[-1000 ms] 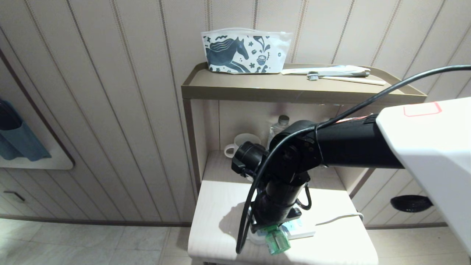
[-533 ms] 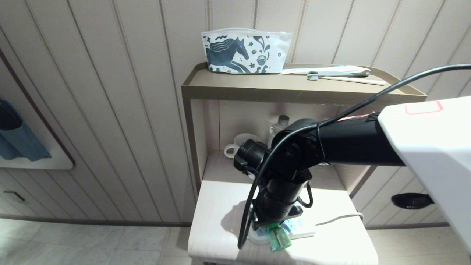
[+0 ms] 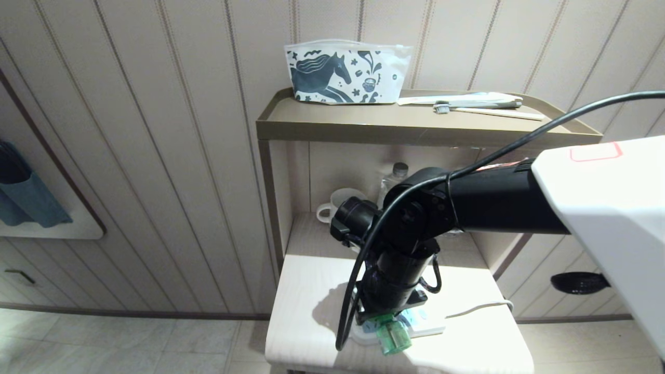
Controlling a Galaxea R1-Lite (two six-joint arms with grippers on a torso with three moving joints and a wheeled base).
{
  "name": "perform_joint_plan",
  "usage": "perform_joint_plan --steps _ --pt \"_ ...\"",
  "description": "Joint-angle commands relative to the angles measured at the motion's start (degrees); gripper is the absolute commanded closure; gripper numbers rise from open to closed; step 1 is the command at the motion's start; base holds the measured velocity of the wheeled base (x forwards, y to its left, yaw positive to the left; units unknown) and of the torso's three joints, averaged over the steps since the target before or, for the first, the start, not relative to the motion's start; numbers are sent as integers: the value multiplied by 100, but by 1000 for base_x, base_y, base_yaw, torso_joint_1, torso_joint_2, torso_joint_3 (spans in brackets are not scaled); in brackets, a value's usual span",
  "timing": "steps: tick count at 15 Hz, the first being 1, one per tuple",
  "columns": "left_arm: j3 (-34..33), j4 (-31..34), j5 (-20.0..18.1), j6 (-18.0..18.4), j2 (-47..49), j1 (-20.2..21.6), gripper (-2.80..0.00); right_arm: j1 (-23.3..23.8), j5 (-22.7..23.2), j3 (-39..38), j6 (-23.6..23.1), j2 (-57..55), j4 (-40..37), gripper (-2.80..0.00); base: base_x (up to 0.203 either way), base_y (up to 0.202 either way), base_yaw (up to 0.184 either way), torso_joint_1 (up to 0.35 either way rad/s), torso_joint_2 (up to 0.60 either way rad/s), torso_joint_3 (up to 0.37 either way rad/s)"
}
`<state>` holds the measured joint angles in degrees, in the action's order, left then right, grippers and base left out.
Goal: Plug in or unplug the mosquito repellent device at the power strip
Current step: Insert the plug into the socket
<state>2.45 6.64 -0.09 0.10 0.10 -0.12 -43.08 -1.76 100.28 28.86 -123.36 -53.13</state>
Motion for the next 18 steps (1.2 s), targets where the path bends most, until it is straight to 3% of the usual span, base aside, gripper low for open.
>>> perform_joint_plan --steps 1,18 --pt "1 4 0 -1 8 3 0 -7 0 9 15 -39 -13 0 0 0 0 0 0 0" --pt "1 4 0 -1 8 3 0 -42 -6 108 40 -155 -49 0 0 0 0 0 0 0"
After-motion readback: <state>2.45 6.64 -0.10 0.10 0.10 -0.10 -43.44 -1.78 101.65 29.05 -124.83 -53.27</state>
